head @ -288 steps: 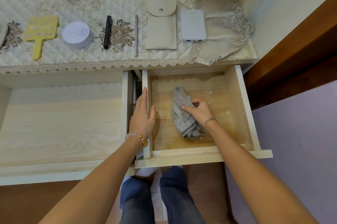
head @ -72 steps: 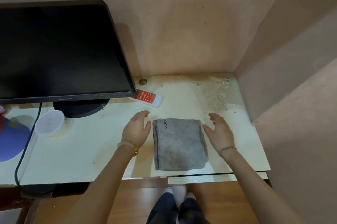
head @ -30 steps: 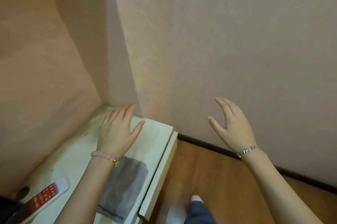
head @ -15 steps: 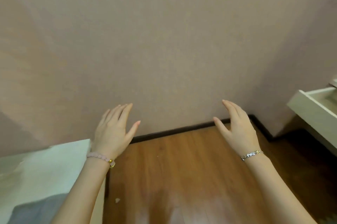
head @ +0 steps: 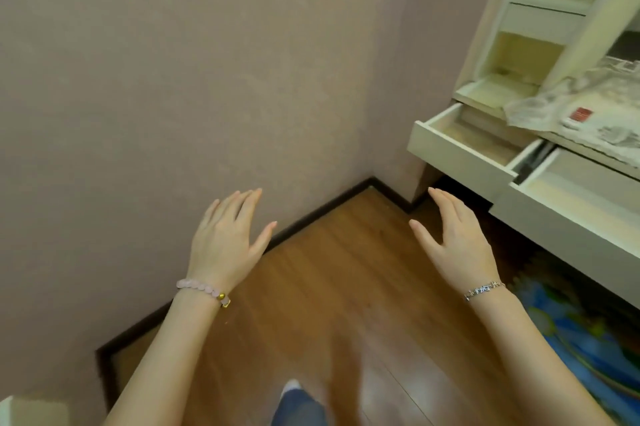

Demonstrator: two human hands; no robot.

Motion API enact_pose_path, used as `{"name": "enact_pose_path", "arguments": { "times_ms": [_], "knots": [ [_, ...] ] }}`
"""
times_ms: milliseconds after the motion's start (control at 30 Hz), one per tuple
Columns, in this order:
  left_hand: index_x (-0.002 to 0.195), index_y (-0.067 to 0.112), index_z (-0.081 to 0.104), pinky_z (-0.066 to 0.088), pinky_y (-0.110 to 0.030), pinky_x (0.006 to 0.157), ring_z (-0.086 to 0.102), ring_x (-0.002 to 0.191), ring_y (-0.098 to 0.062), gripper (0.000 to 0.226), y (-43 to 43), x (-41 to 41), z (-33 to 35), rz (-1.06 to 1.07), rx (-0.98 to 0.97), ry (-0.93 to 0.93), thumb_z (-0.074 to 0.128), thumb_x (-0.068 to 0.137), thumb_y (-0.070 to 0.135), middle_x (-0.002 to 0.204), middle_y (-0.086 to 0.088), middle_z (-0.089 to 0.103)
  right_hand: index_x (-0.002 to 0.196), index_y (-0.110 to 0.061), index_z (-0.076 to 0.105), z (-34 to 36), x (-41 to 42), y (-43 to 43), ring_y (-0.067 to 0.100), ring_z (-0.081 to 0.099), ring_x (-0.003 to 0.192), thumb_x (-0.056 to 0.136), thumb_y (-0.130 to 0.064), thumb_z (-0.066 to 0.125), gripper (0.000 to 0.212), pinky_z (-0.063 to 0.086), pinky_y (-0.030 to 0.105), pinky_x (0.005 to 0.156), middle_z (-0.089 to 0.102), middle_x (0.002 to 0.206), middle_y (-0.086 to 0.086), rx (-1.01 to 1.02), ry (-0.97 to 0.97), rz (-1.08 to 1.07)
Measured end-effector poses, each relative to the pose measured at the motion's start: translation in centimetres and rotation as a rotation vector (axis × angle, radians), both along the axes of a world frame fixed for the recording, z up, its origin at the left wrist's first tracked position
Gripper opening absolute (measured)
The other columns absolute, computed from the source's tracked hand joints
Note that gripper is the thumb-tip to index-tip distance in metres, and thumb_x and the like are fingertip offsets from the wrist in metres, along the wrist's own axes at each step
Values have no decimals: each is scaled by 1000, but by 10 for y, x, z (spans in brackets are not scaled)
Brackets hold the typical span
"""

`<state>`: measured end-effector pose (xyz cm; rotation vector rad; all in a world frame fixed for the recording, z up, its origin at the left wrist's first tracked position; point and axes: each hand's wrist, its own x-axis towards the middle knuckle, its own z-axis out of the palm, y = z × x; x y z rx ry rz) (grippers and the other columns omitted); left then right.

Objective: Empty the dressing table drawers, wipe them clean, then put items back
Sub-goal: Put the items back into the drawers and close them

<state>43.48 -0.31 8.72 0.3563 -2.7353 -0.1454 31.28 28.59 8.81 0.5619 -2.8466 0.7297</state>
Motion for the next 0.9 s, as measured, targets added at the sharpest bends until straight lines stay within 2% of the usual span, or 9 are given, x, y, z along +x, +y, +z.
{"name": "enact_pose_path", "arguments": {
  "times_ms": [133, 567, 900],
  "knots": [
    [130, 8, 53, 38, -44, 103, 52, 122, -27, 62, 4, -65, -8, -115, 8, -22, 34, 88, 49, 125, -9, 60, 144, -19, 32, -9, -34, 13, 16, 30, 138, 91, -46, 47, 61, 30, 34, 110, 36, 148, 0, -6, -11, -116],
    [130, 9, 52, 37, -44, 104, 52, 123, -27, 61, -21, -320, -17, -552, -16, -59, 34, 89, 49, 126, -8, 60, 142, -16, 33, -16, -165, -15, 17, 32, 136, 92, -42, 49, 59, 28, 31, 109, 38, 146, 3, -31, -7, -487],
    [131, 7, 51, 35, -45, 104, 51, 123, -30, 64, 13, -458, -27, -767, -20, -104, 31, 89, 50, 128, -11, 58, 142, -14, 35, -29, -238, 12, 17, 33, 135, 91, -42, 50, 60, 25, 28, 108, 39, 146, 4, -15, -14, -719]
  ]
}}
